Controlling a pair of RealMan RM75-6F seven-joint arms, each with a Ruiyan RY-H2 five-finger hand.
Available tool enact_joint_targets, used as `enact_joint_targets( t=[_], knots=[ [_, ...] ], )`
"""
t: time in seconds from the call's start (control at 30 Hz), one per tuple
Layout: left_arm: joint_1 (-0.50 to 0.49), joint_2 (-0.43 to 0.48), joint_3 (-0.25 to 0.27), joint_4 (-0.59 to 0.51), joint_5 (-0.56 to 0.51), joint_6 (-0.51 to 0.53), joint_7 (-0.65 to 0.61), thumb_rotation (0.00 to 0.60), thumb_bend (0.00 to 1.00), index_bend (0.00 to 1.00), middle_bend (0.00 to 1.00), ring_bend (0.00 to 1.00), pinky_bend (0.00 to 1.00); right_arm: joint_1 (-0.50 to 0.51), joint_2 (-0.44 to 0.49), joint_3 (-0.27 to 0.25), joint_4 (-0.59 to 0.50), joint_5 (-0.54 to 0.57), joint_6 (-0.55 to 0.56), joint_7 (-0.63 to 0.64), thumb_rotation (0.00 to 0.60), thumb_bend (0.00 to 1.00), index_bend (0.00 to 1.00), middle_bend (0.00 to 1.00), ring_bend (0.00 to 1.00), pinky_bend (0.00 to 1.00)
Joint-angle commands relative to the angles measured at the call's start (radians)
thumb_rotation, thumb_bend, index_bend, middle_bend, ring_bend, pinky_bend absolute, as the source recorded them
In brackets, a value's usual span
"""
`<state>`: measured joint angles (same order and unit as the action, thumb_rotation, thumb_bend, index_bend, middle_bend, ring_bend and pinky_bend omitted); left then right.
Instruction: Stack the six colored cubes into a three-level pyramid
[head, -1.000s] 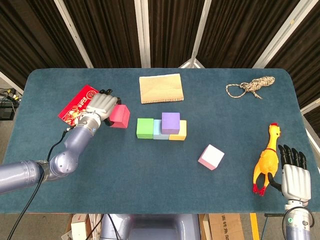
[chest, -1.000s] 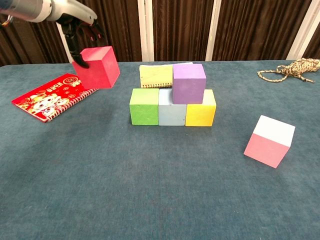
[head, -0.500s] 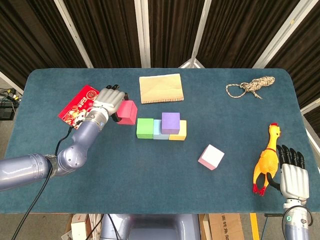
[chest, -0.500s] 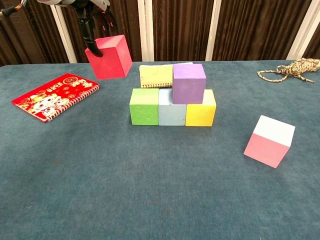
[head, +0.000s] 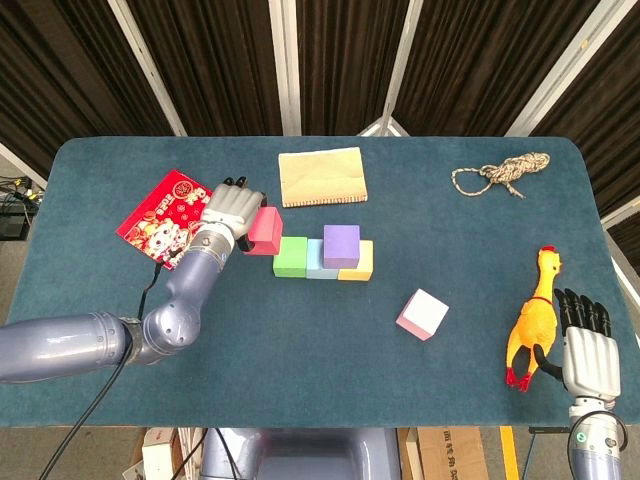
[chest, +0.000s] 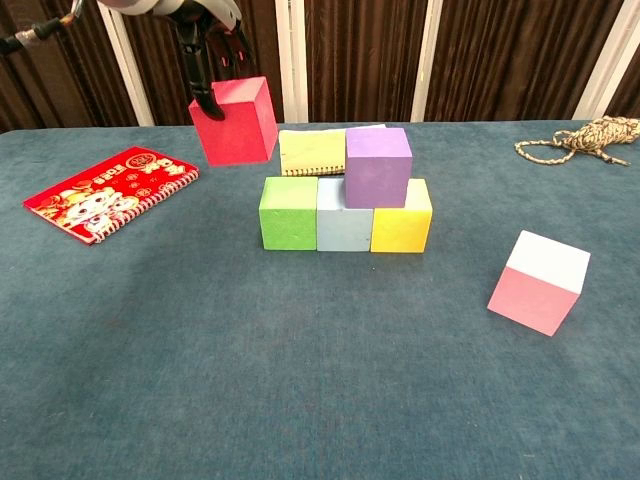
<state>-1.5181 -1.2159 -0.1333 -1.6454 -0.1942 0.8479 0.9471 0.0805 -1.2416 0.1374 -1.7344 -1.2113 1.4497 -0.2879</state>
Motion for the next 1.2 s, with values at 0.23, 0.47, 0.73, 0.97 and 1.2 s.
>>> enact_joint_targets(
  t=[0.23,0.47,0.73,0.97,1.2],
  knots=[
    [-0.033,-0.080,0.006,0.042,-0.043,0.035,0.038,0.600,0.32,0.26,0.28,0.05,0.09,0.000,0.004,0.001,0.003,0.002,-0.004,0.013,0.600,0.34,0.08,0.09,0.00,0.00],
    [-0.037,-0.123,-0.012,0.074,-0.013,0.069,0.039,0.600,0.32,0.29,0.29,0.05,0.09,0.000,0.007,0.005,0.008,0.008,-0.007,0.024,0.600,0.34,0.08,0.09,0.00,0.00],
    [-0.030,-0.158,-0.040,0.084,0.013,0.093,0.030,0.600,0.32,0.30,0.31,0.05,0.09,-0.002,0.014,0.008,0.007,0.011,-0.006,0.037,0.600,0.34,0.08,0.09,0.00,0.00],
    [-0.038,-0.181,-0.059,0.087,-0.001,0.107,0.052,0.600,0.32,0.30,0.31,0.05,0.09,-0.003,0.018,0.009,0.006,0.011,-0.006,0.043,0.600,0.34,0.08,0.09,0.00,0.00],
    [-0.030,-0.199,-0.076,0.096,-0.009,0.124,0.055,0.600,0.32,0.30,0.31,0.05,0.09,-0.003,0.023,0.008,0.009,0.010,-0.009,0.052,0.600,0.34,0.08,0.09,0.00,0.00]
  ],
)
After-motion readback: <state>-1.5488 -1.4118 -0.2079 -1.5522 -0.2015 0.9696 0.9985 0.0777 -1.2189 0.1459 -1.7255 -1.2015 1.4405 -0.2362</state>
